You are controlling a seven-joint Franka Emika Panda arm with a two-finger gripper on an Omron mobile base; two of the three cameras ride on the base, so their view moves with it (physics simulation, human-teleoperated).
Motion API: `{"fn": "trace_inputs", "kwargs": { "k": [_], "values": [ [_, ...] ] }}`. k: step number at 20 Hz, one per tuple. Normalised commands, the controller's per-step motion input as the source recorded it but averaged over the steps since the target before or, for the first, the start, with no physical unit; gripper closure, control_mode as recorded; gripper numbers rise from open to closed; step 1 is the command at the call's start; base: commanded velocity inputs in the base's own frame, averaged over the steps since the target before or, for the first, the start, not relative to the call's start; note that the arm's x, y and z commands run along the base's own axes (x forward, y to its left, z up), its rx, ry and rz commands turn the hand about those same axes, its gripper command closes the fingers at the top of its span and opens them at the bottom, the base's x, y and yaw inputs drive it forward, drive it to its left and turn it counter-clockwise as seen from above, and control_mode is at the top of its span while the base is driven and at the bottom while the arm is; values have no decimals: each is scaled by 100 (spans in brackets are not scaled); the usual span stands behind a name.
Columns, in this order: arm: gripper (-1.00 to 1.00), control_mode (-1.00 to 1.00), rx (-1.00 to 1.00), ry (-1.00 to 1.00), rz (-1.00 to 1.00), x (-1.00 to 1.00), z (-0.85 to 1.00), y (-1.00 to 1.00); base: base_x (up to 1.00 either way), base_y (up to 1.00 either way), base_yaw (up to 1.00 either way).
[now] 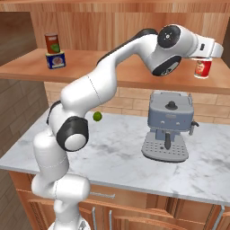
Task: Stack two cans on top of the other two cans in the cabinet.
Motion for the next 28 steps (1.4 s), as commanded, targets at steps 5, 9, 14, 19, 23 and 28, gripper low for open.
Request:
{"fn": "trace_inputs", "kwargs": {
  "k": [5,9,14,19,23,28],
  "values": [
    [100,-100,0,-5,0,3,0,-15,0,0,0],
    [100,-100,2,-2,0,0,0,-11,0,0,0],
    [100,-100,2,-1,0,3,0,-2,0,0,0],
    [100,-100,0,0,0,5,2,0,0,0,0],
    [100,-100,0,-1,0,7,0,0,0,0,0],
    [100,-100,0,-1,0,11,0,0,0,0,0]
  ]
}}
